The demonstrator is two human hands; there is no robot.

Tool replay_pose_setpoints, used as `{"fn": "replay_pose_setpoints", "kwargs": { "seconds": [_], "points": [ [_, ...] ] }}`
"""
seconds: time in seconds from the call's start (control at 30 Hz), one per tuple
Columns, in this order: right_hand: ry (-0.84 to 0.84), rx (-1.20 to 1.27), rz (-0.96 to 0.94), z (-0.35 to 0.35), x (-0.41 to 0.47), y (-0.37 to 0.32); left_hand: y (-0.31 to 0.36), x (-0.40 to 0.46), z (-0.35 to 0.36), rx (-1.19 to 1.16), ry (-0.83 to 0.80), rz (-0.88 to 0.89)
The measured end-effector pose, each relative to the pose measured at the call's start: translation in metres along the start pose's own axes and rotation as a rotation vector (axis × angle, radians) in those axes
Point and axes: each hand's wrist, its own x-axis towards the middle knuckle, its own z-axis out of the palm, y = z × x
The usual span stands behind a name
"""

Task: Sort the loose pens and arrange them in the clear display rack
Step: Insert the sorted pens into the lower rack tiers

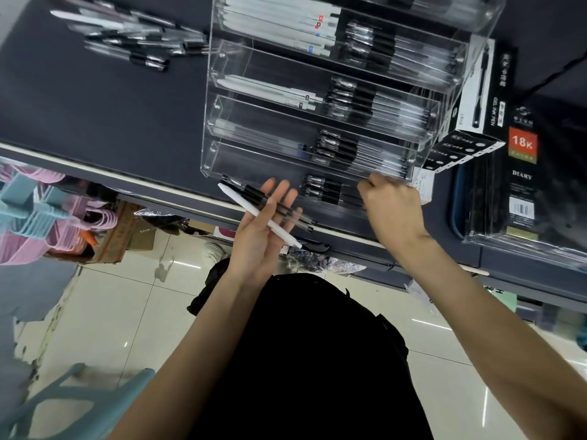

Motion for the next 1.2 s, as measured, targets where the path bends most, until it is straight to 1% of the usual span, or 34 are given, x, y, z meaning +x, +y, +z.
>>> {"fn": "replay_pose_setpoints", "kwargs": {
  "seconds": [0.07,0.17,0.2,0.3,0.37,0.43,0.5,0.57,0.67,0.8,0.9,1.1,1.13,1.17,1.2],
  "points": [
    [0.069,0.163,0.080,-0.006,-0.005,-0.003,-0.001,0.000,0.002,0.018,-0.008,0.000],
    [0.072,0.616,0.083,-0.033,-0.016,-0.028,-0.003,0.000,0.005,0.051,-0.022,0.005],
    [0.046,0.688,0.084,-0.040,-0.018,-0.039,-0.004,0.000,0.007,0.057,-0.039,0.003],
    [-0.037,0.752,0.123,-0.035,-0.018,-0.059,-0.007,-0.001,0.012,0.106,-0.115,0.007],
    [-0.039,0.812,0.166,-0.030,-0.017,-0.054,-0.008,-0.001,0.013,0.135,-0.120,0.017],
    [-0.003,0.763,0.217,-0.029,-0.016,-0.038,-0.007,0.000,0.010,0.164,-0.081,0.031],
    [0.008,0.576,0.255,-0.026,-0.016,-0.017,-0.005,0.002,0.004,0.157,-0.012,0.043],
    [-0.066,0.356,0.225,-0.019,-0.014,-0.002,0.000,0.003,-0.001,0.079,0.063,0.037],
    [-0.205,0.200,0.128,-0.009,-0.009,0.002,0.006,0.002,-0.003,-0.007,0.110,0.037],
    [-0.244,-0.033,0.079,-0.003,-0.002,0.000,0.012,0.001,-0.003,-0.135,0.143,0.034],
    [-0.243,-0.131,0.120,-0.002,-0.001,-0.003,0.015,0.002,-0.002,-0.167,0.166,0.024],
    [-0.203,-0.076,0.132,-0.010,-0.004,-0.008,0.013,0.000,0.002,-0.086,0.131,0.035],
    [-0.173,-0.018,0.142,-0.013,-0.008,-0.008,0.012,0.000,0.003,-0.044,0.119,0.051],
    [-0.128,0.101,0.139,-0.016,-0.011,-0.010,0.011,0.000,0.005,0.010,0.101,0.070],
    [-0.119,0.294,0.147,-0.025,-0.013,-0.016,0.009,-0.001,0.007,0.088,0.083,0.093]
  ]
}}
